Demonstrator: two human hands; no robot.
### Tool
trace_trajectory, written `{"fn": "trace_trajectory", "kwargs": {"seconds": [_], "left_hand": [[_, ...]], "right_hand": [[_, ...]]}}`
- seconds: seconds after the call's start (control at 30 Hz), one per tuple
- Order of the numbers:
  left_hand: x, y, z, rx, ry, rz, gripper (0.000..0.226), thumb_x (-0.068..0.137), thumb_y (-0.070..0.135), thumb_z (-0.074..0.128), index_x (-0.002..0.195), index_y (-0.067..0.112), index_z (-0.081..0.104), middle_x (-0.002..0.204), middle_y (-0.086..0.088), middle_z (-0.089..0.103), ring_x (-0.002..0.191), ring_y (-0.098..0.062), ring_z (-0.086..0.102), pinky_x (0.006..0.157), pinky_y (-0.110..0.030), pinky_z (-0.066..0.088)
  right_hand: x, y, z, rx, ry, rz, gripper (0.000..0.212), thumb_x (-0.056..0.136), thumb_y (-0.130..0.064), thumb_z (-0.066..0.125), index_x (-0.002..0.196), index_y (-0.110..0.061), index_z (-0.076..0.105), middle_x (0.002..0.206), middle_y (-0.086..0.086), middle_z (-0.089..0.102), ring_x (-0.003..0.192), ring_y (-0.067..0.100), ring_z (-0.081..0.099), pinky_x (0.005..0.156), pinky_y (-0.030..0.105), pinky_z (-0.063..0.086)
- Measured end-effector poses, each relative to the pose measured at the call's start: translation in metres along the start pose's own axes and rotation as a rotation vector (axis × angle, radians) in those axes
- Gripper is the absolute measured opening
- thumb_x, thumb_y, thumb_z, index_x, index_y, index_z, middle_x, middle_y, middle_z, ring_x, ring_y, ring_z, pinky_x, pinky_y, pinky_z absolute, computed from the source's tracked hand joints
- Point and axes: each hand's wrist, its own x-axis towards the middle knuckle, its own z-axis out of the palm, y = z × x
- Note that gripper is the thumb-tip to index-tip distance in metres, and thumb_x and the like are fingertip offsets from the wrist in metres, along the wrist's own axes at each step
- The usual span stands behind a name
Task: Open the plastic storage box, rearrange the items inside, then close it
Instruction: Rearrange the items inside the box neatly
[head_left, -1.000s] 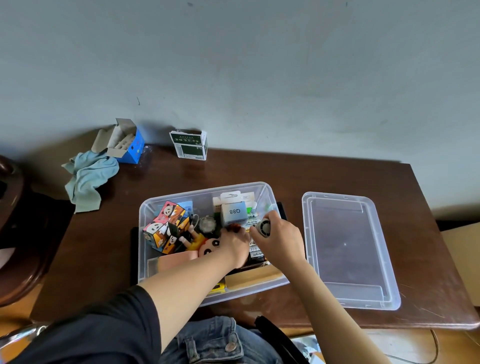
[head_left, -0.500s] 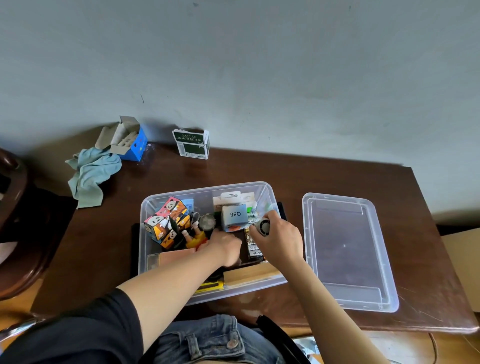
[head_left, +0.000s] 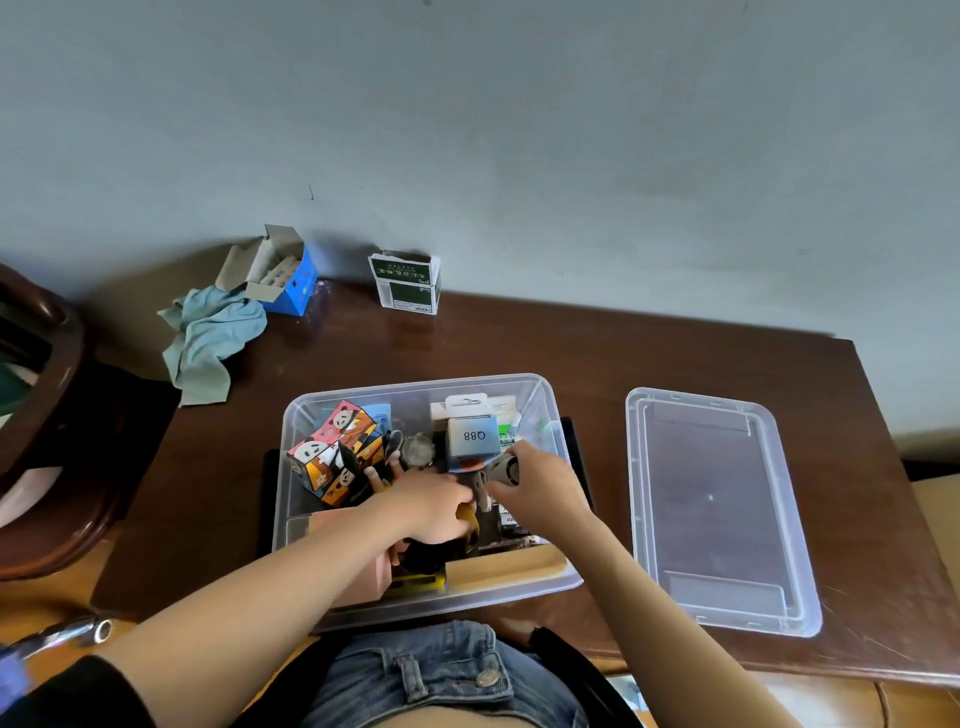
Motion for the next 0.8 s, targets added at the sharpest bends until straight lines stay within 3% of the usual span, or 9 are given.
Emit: {"fn": "trace_trajectory", "kwargs": {"seconds": [0.07,0.17,0.3,0.43,0.6,0.7,0.8], "left_hand": [[-0.003,-0.002,0.002,-0.008,0.009,-0.001,0.03,0.094,0.041,0.044,0.11,0.021,0.059,0.116,-0.004,0.059,0.105,-0.026,0.054,0.077,-0.031,0.037],[-0.005,-0.004,0.004,-0.015,0.003,-0.019,0.034,0.095,0.041,0.044,0.122,0.025,0.057,0.129,-0.002,0.055,0.115,-0.026,0.05,0.092,-0.037,0.042],[-0.008,-0.005,0.007,0.016,0.027,-0.057,0.043,0.095,0.045,0.046,0.132,0.024,0.052,0.135,-0.002,0.052,0.122,-0.027,0.048,0.098,-0.038,0.041],[-0.006,-0.006,0.009,-0.027,0.051,-0.084,0.041,0.094,0.046,0.047,0.122,0.017,0.054,0.13,-0.007,0.055,0.117,-0.028,0.05,0.095,-0.038,0.041],[-0.002,-0.007,0.009,-0.228,0.088,-0.152,0.047,0.094,0.044,0.048,0.128,0.013,0.048,0.127,-0.009,0.057,0.114,-0.028,0.054,0.095,-0.04,0.045],[0.0,-0.008,0.007,-0.344,0.09,-0.123,0.04,0.097,0.04,0.045,0.128,0.015,0.047,0.124,-0.008,0.06,0.109,-0.026,0.057,0.092,-0.042,0.047],[-0.001,-0.009,0.009,-0.303,0.099,-0.11,0.034,0.098,0.033,0.045,0.125,0.013,0.045,0.123,-0.01,0.059,0.11,-0.029,0.057,0.092,-0.043,0.046]], "right_hand": [[0.005,-0.005,0.01,0.033,-0.014,0.04,0.025,0.086,-0.034,0.06,0.097,-0.013,0.053,0.085,0.002,0.061,0.075,0.018,0.055,0.061,0.027,0.043],[0.009,-0.01,0.025,0.113,-0.04,0.116,0.014,0.083,-0.025,0.06,0.084,-0.013,0.052,0.079,0.001,0.058,0.071,0.019,0.053,0.052,0.024,0.036],[0.003,-0.013,0.038,0.23,0.03,0.109,0.005,0.08,-0.016,0.06,0.076,-0.015,0.057,0.073,-0.001,0.061,0.07,0.019,0.058,0.051,0.024,0.042],[0.0,-0.01,0.035,0.293,0.003,0.06,0.016,0.08,-0.02,0.065,0.093,-0.011,0.065,0.089,0.003,0.069,0.083,0.018,0.061,0.07,0.032,0.05],[-0.001,-0.002,0.033,0.419,-0.043,0.134,0.031,0.081,-0.012,0.065,0.111,-0.008,0.063,0.105,0.003,0.068,0.098,0.019,0.062,0.086,0.034,0.052],[-0.002,-0.002,0.036,0.448,0.01,0.154,0.034,0.083,-0.004,0.058,0.115,-0.01,0.064,0.111,0.002,0.068,0.105,0.017,0.06,0.09,0.031,0.05],[-0.002,-0.002,0.039,0.434,0.024,0.175,0.035,0.085,-0.002,0.056,0.116,-0.013,0.065,0.114,0.0,0.067,0.109,0.014,0.058,0.088,0.026,0.046]]}}
